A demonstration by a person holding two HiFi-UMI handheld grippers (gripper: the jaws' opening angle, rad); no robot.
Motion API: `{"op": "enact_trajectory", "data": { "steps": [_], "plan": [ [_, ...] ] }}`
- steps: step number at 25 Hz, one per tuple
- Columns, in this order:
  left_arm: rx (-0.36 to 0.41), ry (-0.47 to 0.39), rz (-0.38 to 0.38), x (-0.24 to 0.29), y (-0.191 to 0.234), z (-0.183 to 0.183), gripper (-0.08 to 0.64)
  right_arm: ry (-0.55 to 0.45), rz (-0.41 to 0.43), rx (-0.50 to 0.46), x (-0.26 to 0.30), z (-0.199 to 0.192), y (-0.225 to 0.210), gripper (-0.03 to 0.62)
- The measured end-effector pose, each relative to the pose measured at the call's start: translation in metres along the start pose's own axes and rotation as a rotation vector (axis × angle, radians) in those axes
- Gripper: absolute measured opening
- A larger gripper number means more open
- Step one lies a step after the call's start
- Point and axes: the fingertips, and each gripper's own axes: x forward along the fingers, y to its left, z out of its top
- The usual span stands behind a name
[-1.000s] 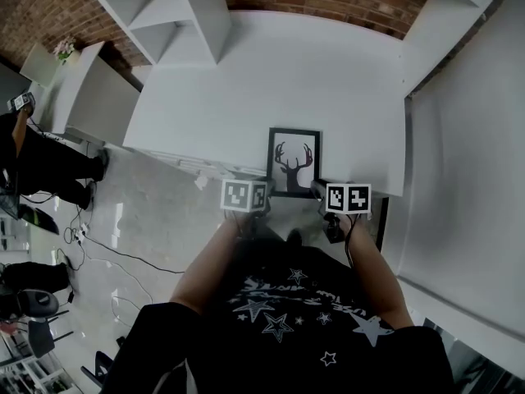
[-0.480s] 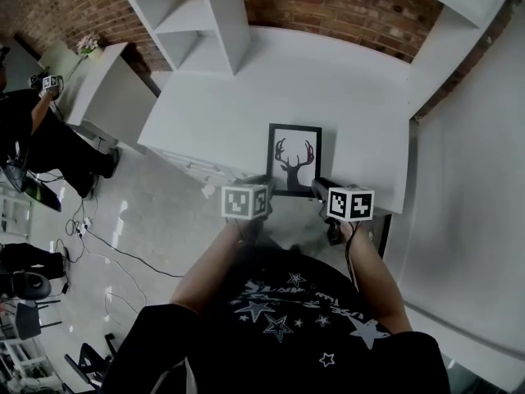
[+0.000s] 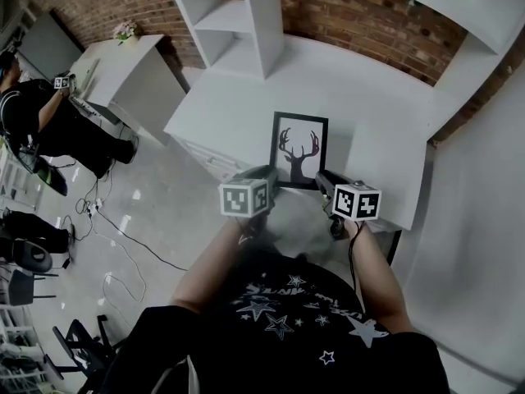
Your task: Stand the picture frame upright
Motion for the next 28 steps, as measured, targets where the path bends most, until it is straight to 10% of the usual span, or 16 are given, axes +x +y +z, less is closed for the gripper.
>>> {"op": "enact_trajectory", "data": {
  "steps": [28],
  "plan": [
    [0.051, -0.136, -0.068, 0.064, 0.163, 0.143, 0.098, -0.126, -0.052, -0.05, 0.177, 0.13, 0.034, 0.091]
  ]
}}
